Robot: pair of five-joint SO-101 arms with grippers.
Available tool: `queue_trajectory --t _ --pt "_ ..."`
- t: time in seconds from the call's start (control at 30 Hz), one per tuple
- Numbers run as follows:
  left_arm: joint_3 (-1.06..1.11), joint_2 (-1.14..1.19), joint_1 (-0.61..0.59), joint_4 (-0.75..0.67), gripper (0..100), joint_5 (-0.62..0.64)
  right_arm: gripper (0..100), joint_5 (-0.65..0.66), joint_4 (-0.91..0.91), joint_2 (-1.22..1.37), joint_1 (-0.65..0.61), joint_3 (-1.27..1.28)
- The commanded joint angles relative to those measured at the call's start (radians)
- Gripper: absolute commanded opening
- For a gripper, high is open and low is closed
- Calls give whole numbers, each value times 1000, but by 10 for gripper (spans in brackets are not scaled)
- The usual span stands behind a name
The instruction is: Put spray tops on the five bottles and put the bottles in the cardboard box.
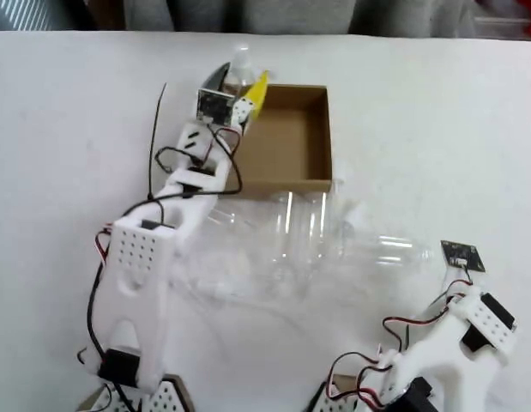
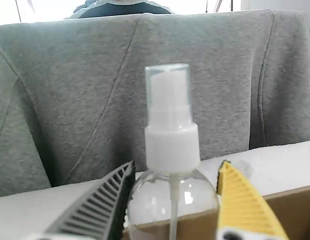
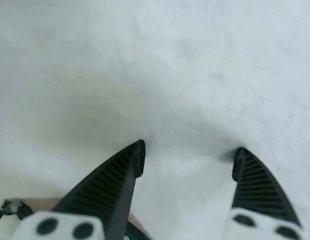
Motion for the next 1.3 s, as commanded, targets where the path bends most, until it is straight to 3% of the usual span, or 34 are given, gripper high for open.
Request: queue_trajectory --t 0.0,0.27,0.57,0.8,1.27 --pt "-8 -45 -18 23 260 -3 262 11 -35 10 7 2" --pt "126 -151 -19 21 260 -8 262 11 -35 10 7 2" --pt "130 -174 -19 20 261 -8 262 11 -35 10 7 2" --pt "130 -174 -21 23 395 -8 262 11 -35 10 7 2" --pt "249 -349 -48 110 400 0 262 11 -36 10 5 2"
